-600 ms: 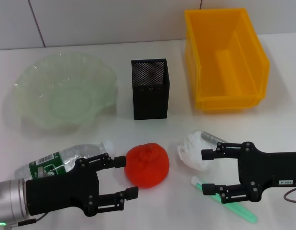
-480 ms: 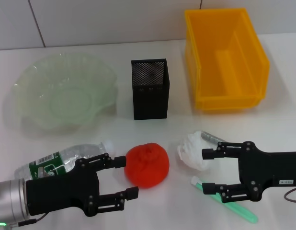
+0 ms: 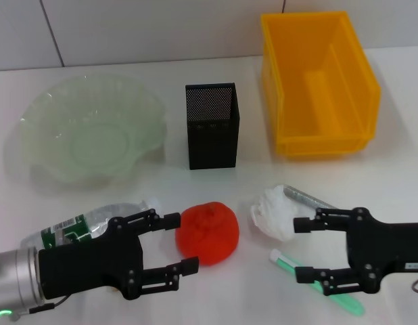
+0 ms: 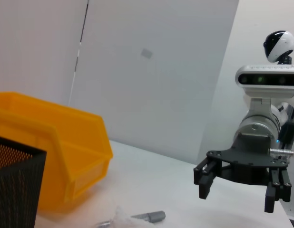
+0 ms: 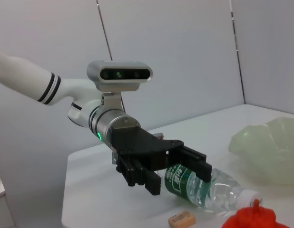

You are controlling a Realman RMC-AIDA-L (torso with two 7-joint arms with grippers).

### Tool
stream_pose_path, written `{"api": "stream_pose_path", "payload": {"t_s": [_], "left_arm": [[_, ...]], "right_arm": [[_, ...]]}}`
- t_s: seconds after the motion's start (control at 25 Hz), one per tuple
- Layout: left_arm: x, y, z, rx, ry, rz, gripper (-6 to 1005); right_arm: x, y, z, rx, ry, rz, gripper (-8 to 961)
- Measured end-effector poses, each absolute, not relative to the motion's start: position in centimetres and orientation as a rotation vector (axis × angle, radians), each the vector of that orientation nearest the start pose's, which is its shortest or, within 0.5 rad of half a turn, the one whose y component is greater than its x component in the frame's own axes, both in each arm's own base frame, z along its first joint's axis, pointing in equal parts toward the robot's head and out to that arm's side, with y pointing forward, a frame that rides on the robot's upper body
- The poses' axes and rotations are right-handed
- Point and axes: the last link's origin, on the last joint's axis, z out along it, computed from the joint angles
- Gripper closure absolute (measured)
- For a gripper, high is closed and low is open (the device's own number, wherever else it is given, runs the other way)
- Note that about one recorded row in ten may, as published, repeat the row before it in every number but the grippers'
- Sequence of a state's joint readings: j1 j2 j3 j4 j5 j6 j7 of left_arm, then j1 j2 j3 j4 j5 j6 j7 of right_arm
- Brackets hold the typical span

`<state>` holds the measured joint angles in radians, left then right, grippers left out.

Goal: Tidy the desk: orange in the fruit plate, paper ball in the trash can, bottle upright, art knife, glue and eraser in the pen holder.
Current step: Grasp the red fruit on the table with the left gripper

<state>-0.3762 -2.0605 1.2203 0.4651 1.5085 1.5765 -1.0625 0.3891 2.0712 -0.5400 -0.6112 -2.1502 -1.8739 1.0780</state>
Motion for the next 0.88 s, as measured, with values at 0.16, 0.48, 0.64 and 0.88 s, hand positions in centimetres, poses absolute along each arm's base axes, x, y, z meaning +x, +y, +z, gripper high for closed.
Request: {"api": "stream_pose_path", "payload": {"t_s": [0.16,0.48,0.64,0.88], "left_arm": [[-25.7,26.8,-5.2,-2.817,-0.429,-0.980,202],[-24.3,29.2,-4.5,-2.723,-0.373,-1.025,202],[-24.0,29.8,-4.8,-2.729,-0.372,-1.005,203],[-23.8,30.5,-6.2,-2.758,-0.362,-0.914,203]], "right_arm": [[30.3,24.3,1.3,-2.854,0.439,0.826,178],[31.6,23.1,3.6,-2.783,0.438,0.803,178],[31.8,23.0,4.1,-2.763,0.448,0.811,178],[32.2,22.7,4.3,-2.756,0.478,0.793,178]]}}
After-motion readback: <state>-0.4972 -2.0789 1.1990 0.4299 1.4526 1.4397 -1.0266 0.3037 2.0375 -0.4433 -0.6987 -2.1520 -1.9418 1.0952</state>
